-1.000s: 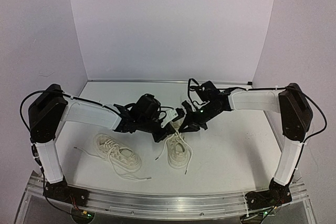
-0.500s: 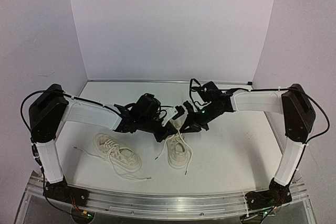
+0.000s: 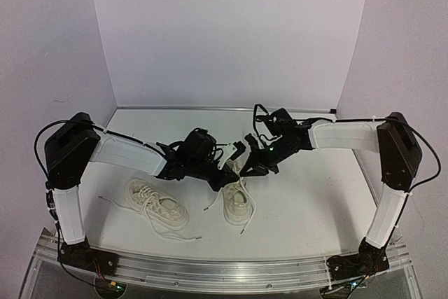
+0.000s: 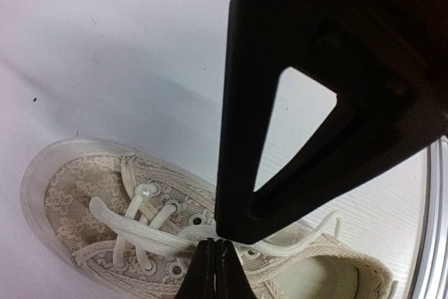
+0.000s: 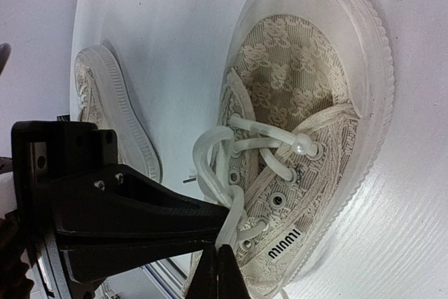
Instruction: Tie the shoes
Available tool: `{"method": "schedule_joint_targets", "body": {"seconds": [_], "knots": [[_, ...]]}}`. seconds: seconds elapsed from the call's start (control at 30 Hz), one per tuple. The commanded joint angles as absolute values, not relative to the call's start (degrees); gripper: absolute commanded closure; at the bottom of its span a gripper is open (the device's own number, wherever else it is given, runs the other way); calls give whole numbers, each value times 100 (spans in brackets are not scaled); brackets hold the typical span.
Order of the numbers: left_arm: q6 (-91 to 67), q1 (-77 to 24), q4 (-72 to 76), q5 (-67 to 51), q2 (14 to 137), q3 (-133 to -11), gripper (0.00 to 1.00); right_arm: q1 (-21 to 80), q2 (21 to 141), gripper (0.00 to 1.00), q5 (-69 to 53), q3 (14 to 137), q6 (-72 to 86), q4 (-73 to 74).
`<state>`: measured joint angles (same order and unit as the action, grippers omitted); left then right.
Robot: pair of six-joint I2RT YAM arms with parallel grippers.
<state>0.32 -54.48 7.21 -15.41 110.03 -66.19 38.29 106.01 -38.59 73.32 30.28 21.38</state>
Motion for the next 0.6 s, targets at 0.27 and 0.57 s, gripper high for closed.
{"method": "schedule_joint_targets", "body": {"seconds": [0.27, 0.57], "knots": [[-402, -5448, 1173, -1980, 11162, -6618, 100, 3850, 10257, 100, -4072, 7259, 2982, 1855], [-1195, -5432, 2102, -2157, 11395, -6528, 100, 3886, 10292, 100, -4410, 7029, 3072, 1657]]}}
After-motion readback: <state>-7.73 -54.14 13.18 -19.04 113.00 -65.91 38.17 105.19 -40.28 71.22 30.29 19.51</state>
